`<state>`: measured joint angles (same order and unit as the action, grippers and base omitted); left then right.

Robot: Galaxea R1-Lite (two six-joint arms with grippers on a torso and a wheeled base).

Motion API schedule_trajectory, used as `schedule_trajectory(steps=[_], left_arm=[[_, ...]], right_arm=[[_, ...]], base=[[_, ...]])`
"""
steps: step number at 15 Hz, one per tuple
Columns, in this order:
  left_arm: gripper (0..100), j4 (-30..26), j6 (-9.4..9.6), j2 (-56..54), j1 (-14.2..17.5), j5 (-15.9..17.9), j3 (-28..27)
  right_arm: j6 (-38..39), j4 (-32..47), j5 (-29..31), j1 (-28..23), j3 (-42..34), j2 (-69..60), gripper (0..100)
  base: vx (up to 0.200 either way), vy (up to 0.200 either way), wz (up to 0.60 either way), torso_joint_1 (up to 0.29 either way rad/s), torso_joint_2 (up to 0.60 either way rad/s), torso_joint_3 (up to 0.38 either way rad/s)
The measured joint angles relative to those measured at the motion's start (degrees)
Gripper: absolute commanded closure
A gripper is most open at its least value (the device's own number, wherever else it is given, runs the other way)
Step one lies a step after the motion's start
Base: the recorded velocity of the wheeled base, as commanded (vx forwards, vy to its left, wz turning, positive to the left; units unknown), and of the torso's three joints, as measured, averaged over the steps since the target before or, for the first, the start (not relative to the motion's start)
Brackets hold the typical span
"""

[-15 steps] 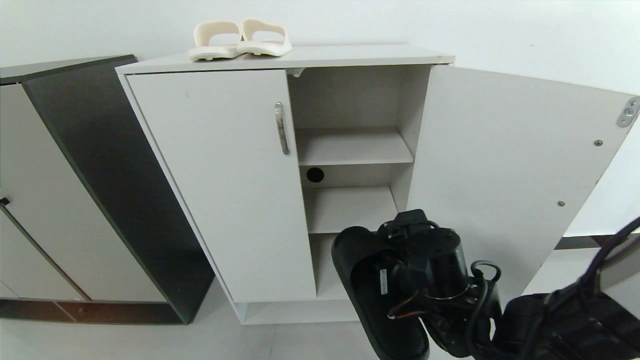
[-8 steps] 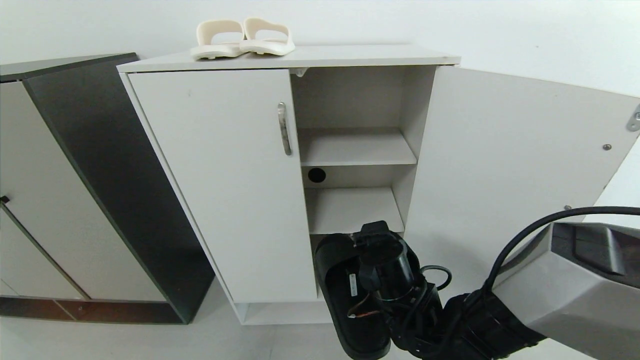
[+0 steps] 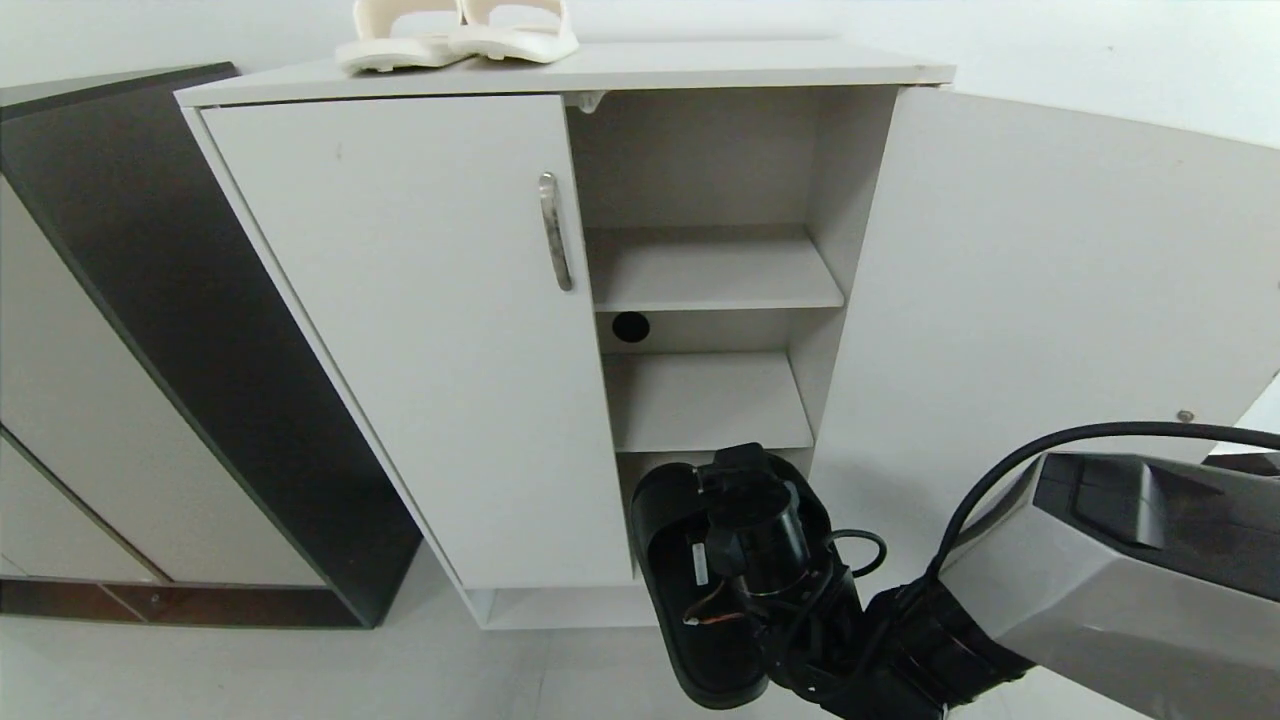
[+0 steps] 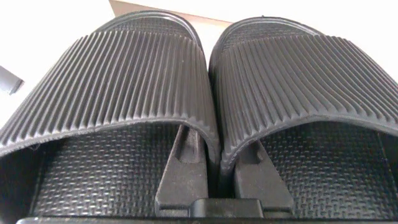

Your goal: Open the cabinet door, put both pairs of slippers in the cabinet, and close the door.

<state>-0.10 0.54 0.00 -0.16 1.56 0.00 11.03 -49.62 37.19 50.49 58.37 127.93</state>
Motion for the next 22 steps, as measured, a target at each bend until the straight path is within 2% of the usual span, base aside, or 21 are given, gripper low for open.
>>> schedule_trajectory(steps=[6, 8, 11, 19, 22], left_arm=[[100, 0.0, -0.02, 0.0, 0.0, 0.0, 0.0], [100, 0.0, -0.11, 0.0, 0.0, 0.0, 0.0], [100, 0.0, 0.01, 0.0, 0.0, -0.1, 0.0], [100, 0.0, 0.09, 0.0, -0.1, -0.1, 0.0], [100, 0.0, 0.12, 0.0, 0.0, -0.1, 0.0]], right_arm=[[-0.2, -2.7, 3.1, 0.0, 3.0, 3.2, 100], [-3.8, -9.0, 5.7, 0.3, 2.8, 3.6, 100], [-11.9, -23.1, 7.4, 0.6, 1.6, 4.7, 100], [-12.6, -25.7, 7.7, -0.7, 1.7, 7.8, 100], [-12.3, -28.9, 7.7, -0.8, -0.1, 7.7, 100]], base=[[0.000, 0.000, 0.00, 0.002, 0.00, -0.200], [0.000, 0.000, 0.00, 0.002, 0.00, -0.110], [0.000, 0.000, 0.00, 0.000, 0.00, 0.000], [0.000, 0.000, 0.00, 0.000, 0.00, 0.000], [0.000, 0.000, 0.00, 0.000, 0.00, 0.000]])
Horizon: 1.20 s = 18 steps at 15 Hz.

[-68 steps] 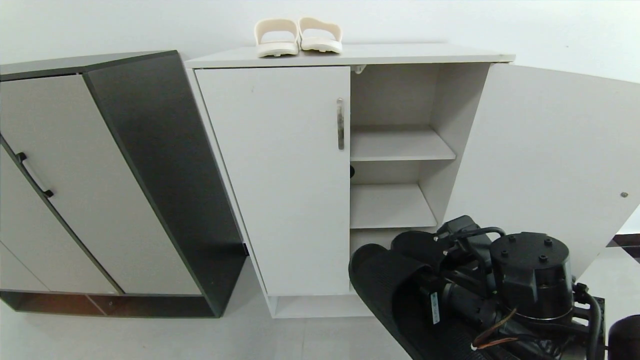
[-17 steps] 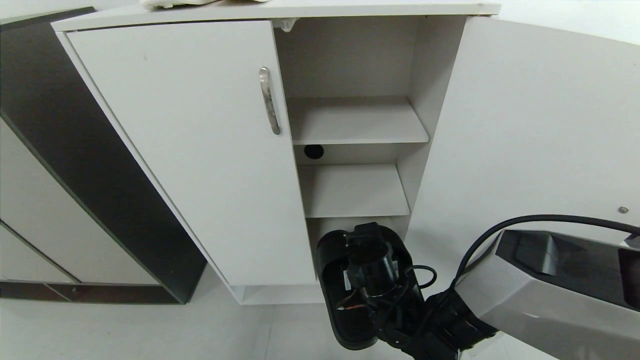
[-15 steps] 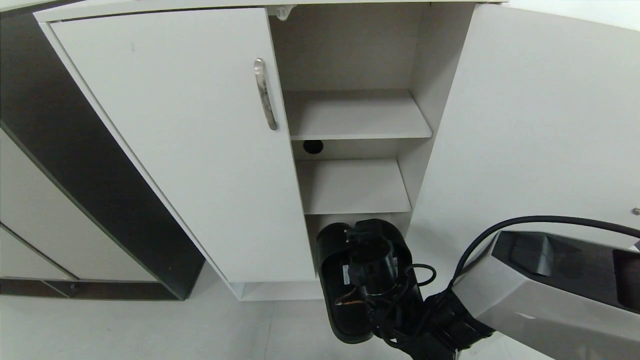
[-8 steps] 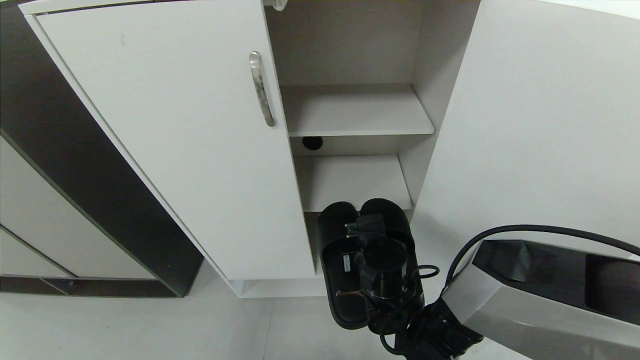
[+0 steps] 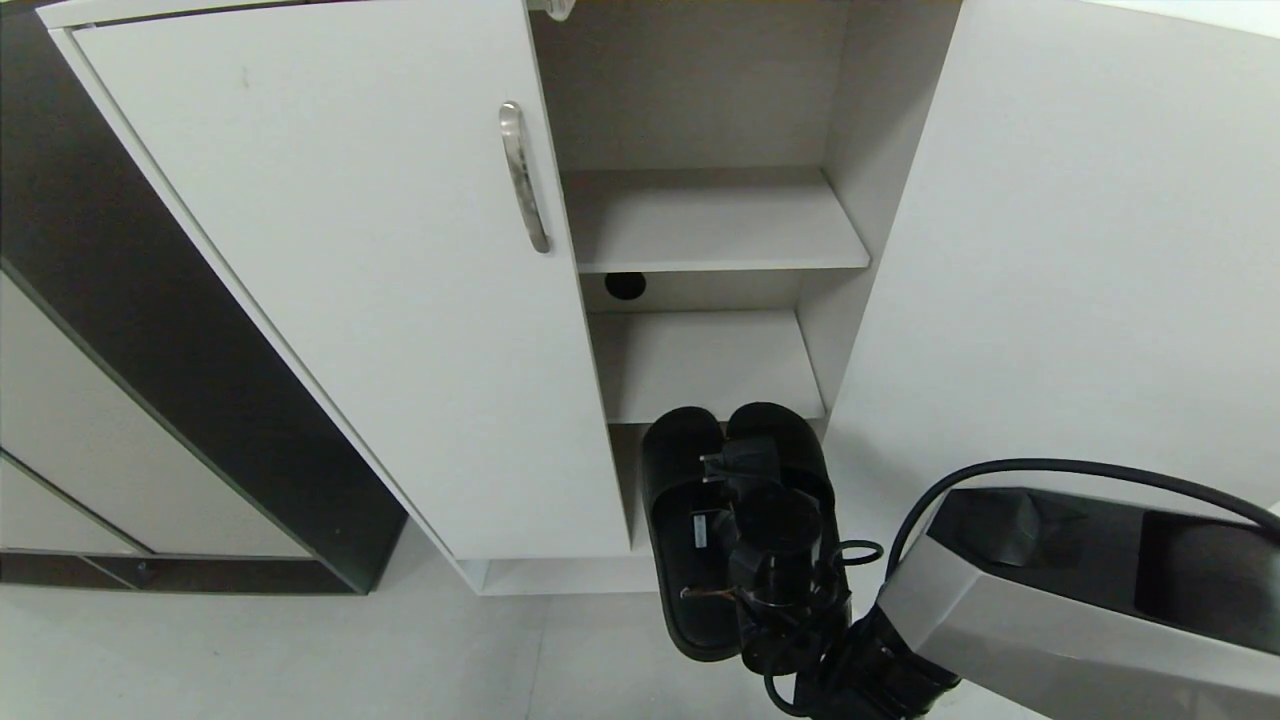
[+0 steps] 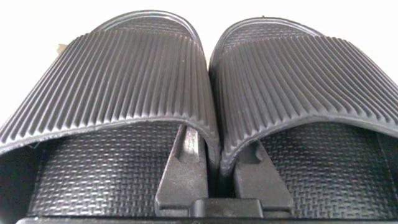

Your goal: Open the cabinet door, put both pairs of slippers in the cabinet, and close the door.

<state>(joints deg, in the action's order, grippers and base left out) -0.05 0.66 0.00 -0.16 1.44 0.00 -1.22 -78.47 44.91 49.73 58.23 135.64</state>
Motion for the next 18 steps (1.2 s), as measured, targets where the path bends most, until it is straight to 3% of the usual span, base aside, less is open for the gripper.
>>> schedule_trajectory(steps=[8, 18], left_arm=[[100, 0.0, 0.32, 0.0, 0.0, 0.0, 0.0], [100, 0.0, -0.12, 0.0, -0.1, -0.2, 0.0]], right_arm=[[-0.1, -0.2, 0.0, -0.4, 0.9, 0.1, 100], [-0.4, 0.0, -0.2, -0.6, 1.9, 1.9, 100]], base=[[0.000, 0.000, 0.00, 0.000, 0.00, 0.000], [0.180, 0.000, 0.00, 0.000, 0.00, 0.002]])
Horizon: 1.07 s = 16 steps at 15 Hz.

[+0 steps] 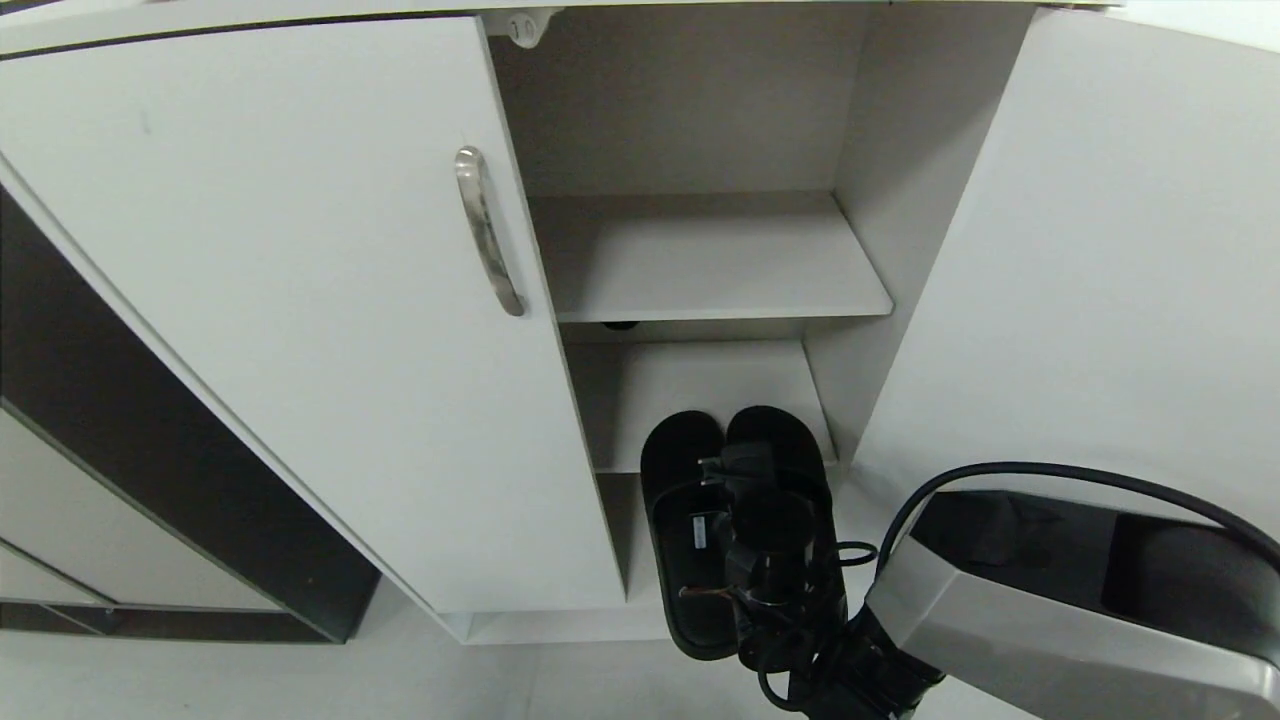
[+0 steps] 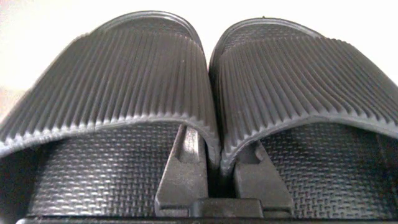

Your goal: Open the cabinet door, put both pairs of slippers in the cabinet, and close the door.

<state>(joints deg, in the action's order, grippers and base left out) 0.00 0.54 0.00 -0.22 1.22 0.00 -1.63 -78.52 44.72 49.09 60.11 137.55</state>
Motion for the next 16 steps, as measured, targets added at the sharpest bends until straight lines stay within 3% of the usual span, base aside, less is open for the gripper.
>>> schedule_trajectory(steps=[11, 16], left_arm=[[100, 0.0, 0.12, 0.0, 0.0, 0.0, 0.0], [100, 0.0, 0.06, 0.0, 0.1, -0.2, 0.0]], right_arm=[[0.2, 10.1, -0.7, -3.0, 14.8, 3.1, 100], [0.3, 19.4, -0.7, -4.9, 29.4, 7.6, 100]], base=[[0.000, 0.000, 0.00, 0.000, 0.00, 0.000], [0.000, 0.000, 0.00, 0.000, 0.00, 0.000]])
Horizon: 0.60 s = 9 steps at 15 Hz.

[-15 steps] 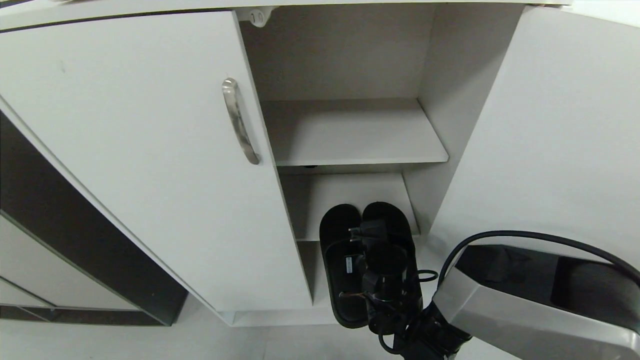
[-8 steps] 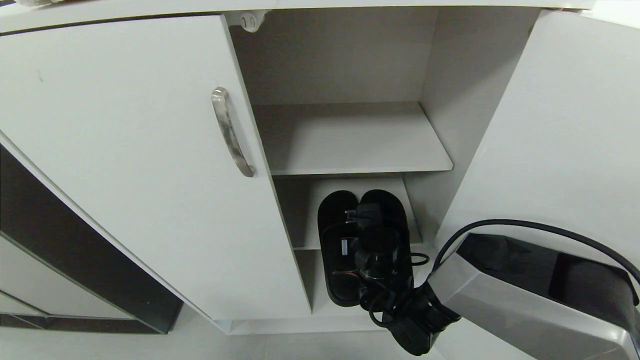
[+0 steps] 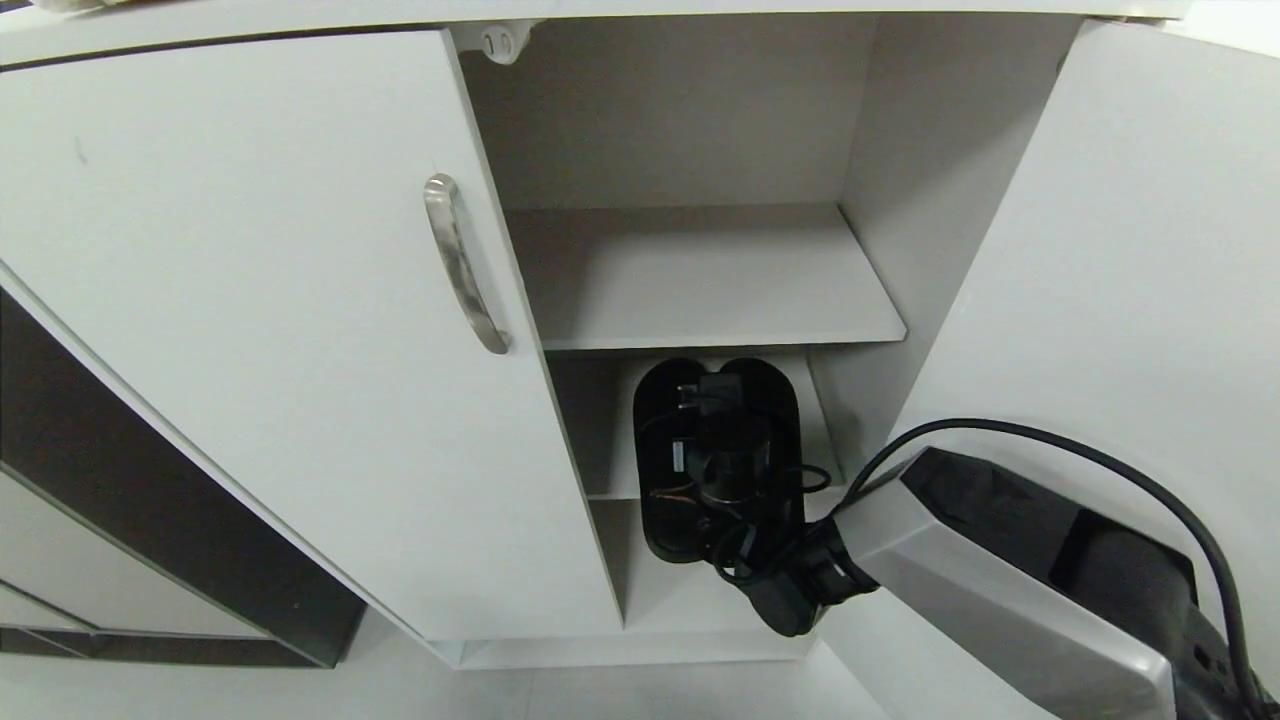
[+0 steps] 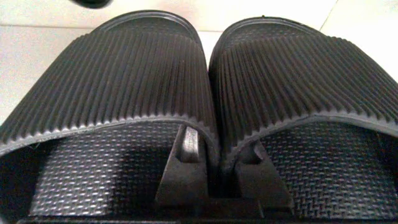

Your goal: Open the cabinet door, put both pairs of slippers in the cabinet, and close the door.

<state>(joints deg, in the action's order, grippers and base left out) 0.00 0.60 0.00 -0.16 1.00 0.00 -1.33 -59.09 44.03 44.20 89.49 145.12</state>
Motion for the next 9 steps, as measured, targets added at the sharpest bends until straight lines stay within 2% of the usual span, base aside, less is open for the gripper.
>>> schedule_trajectory(steps=[4, 9], left_arm=[[100, 0.0, -0.06, 0.0, 0.0, 0.0, 0.0], [100, 0.0, -0.06, 0.0, 0.0, 0.0, 0.0]], right_arm=[[0.0, 7.3, -0.2, -2.1, 10.2, 3.3, 100], [0.0, 8.3, -1.9, -3.1, 14.3, 5.0, 100]], base=[[0.000, 0.000, 0.00, 0.000, 0.00, 0.000], [0.000, 0.000, 0.00, 0.000, 0.00, 0.000]])
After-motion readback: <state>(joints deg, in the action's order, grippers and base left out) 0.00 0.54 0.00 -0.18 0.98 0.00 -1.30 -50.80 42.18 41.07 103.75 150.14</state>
